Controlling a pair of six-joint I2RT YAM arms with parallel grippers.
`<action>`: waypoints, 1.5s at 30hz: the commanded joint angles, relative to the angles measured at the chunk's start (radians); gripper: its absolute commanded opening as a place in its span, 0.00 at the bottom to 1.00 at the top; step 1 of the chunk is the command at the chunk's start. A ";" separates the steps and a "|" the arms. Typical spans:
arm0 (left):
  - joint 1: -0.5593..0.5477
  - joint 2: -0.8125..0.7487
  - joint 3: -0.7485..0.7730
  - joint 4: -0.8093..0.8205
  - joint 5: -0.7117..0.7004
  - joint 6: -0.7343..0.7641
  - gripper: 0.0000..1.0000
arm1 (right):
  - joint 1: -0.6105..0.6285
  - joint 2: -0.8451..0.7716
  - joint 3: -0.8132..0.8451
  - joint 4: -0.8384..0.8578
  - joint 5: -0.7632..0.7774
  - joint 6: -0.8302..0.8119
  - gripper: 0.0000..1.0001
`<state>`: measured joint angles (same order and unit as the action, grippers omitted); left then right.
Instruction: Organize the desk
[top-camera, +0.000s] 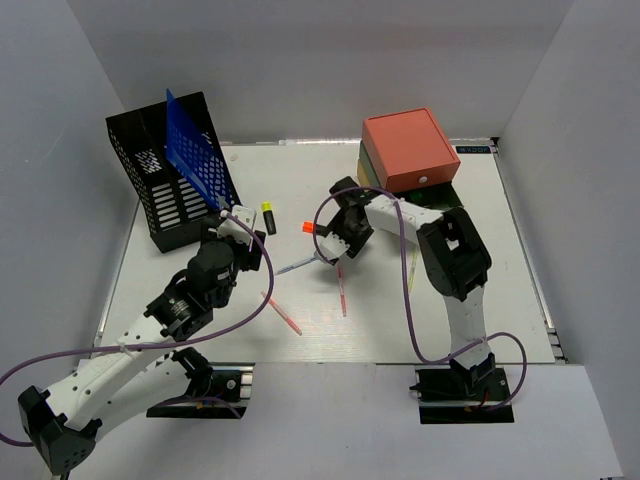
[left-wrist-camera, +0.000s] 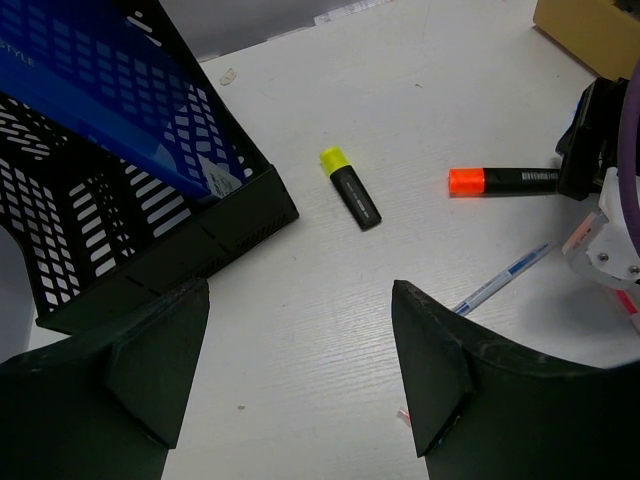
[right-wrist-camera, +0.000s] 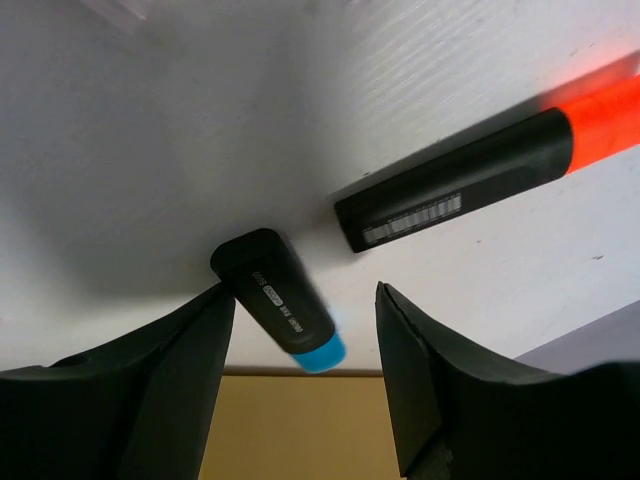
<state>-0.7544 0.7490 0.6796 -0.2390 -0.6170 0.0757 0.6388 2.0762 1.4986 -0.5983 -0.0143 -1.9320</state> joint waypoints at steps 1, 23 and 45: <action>0.001 -0.005 -0.009 0.020 -0.013 0.009 0.83 | -0.004 0.050 0.074 -0.118 0.008 -0.088 0.64; 0.001 -0.005 -0.020 0.032 -0.032 0.021 0.83 | -0.008 0.239 0.199 -0.391 0.071 -0.196 0.54; 0.001 -0.051 -0.034 0.052 -0.024 0.027 0.83 | -0.008 -0.033 0.043 -0.339 -0.374 0.076 0.01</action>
<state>-0.7544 0.7288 0.6601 -0.2123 -0.6323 0.0967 0.6235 2.0968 1.5723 -0.8494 -0.1791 -1.9209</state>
